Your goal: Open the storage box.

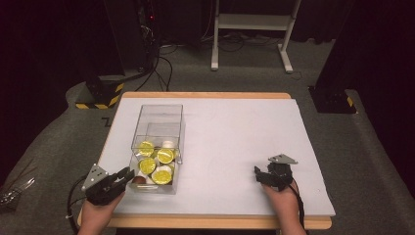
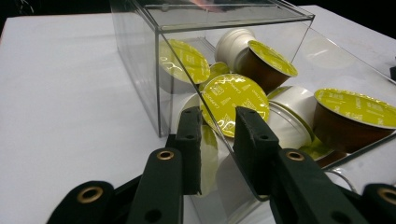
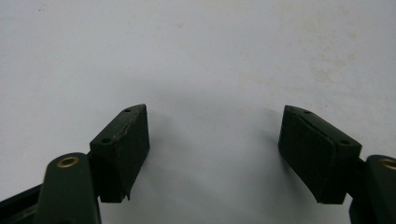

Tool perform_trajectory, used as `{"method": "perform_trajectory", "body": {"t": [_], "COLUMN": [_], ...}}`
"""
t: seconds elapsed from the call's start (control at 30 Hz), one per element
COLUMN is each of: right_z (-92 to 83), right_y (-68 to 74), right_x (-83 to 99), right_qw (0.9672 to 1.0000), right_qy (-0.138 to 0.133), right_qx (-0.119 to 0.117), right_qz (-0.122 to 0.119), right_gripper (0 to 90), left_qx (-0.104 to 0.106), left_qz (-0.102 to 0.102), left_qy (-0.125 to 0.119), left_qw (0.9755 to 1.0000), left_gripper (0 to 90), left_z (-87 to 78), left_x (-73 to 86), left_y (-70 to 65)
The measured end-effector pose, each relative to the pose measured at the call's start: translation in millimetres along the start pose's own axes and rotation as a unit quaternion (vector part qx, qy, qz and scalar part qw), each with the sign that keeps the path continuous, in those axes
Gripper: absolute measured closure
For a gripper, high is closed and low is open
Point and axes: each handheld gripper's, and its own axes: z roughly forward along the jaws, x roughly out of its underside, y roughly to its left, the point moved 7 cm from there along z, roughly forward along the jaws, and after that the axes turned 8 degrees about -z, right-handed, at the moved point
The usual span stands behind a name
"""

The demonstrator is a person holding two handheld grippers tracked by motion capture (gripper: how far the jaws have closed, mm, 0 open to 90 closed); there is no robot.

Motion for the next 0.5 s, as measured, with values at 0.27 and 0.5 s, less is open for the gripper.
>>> {"method": "perform_trajectory", "body": {"t": [0.27,0.5], "right_z": [0.0,0.0], "right_y": [0.0,0.0], "right_x": [0.0,0.0], "right_qw": [1.0,1.0], "right_qy": [0.0,0.0], "right_qx": [0.0,0.0], "right_qz": [0.0,0.0], "right_gripper": [24.7,24.7], "left_qx": [0.005,0.005], "left_qz": [-0.009,-0.011], "left_qy": [-0.006,-0.008], "left_qw": [0.9999,0.9999], "left_gripper": [69.1,67.6], "left_z": [-1.4,-1.7], "left_x": [2.2,3.4], "left_y": [-2.1,-4.6]}}
